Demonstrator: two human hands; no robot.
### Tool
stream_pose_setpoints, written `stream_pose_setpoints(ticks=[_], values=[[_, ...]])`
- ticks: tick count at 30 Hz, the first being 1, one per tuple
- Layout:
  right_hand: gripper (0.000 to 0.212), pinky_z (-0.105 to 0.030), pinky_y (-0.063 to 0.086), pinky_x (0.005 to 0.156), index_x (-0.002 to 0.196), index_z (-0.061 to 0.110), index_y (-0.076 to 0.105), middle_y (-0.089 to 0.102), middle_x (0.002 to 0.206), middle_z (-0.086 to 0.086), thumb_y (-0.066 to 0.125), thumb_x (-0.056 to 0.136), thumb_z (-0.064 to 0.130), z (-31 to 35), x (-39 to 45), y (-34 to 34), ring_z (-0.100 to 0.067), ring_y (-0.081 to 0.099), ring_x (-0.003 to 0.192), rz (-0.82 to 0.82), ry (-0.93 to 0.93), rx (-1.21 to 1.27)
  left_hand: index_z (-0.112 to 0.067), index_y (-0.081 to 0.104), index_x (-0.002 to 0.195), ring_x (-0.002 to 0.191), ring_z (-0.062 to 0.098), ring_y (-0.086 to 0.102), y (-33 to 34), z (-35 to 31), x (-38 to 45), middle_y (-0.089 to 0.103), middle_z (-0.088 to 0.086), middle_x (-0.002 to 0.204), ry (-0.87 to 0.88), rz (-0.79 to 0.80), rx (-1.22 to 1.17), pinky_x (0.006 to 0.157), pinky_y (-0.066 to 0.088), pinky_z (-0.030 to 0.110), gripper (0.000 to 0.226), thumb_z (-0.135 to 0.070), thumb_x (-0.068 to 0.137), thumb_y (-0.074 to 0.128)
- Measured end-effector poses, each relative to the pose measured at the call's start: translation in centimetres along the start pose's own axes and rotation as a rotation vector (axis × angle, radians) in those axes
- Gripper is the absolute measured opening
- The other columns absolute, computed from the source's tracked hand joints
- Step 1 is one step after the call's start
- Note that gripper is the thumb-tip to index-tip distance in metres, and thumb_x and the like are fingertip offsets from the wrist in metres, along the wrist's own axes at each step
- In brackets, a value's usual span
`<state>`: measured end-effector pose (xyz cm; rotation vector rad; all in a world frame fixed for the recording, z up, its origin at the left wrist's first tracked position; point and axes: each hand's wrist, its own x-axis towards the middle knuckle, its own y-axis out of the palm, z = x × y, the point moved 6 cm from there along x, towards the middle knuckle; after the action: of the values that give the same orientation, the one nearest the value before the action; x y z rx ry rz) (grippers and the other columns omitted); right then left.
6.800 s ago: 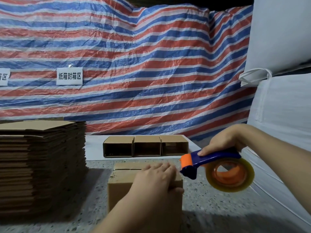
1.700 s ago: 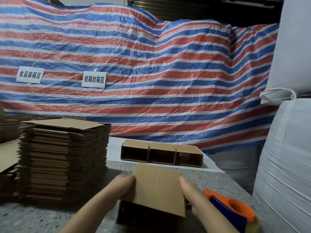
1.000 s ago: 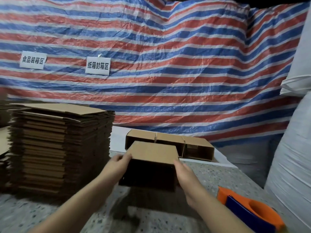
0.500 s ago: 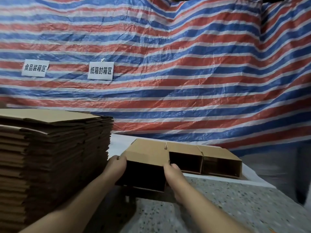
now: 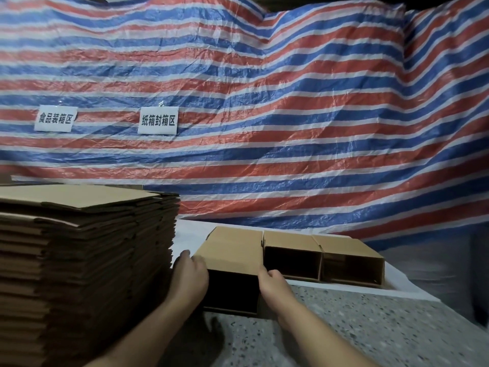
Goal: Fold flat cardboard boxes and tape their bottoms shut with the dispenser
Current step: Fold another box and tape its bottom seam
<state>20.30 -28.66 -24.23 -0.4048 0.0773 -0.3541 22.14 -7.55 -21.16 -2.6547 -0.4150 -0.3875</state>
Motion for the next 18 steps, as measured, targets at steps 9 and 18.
stream_pose_setpoints(ticks=[9, 18], values=[[0.038, -0.034, 0.043, 0.081, 0.113, 0.012, 0.055, 0.06, 0.105, -0.004, 0.04, 0.103, 0.045, 5.4, -5.2, -5.0, -0.018, 0.056, 0.094, -0.07, -0.126, -0.03, -0.016, 0.054, 0.126, 0.113, 0.016, 0.053, -7.7, -15.0, -5.9, 0.058, -0.001, 0.121, 0.712, -0.121, 0.304, 0.093, 0.038, 0.023, 0.03, -0.029, 0.099, 0.049], [0.029, -0.028, 0.041, 0.071, 0.113, 0.022, 0.052, 0.055, 0.098, 0.008, 0.04, 0.103, 0.047, 10.3, -12.5, -8.9, -0.008, 0.052, 0.086, -0.069, -0.255, -0.169, -0.011, 0.051, 0.133, 0.12, 0.026, 0.055, -19.6, -17.9, -2.3, 0.056, 0.009, 0.135, 0.411, -0.044, 0.99, 0.099, 0.05, 0.041, 0.049, -0.045, 0.098, 0.046]])
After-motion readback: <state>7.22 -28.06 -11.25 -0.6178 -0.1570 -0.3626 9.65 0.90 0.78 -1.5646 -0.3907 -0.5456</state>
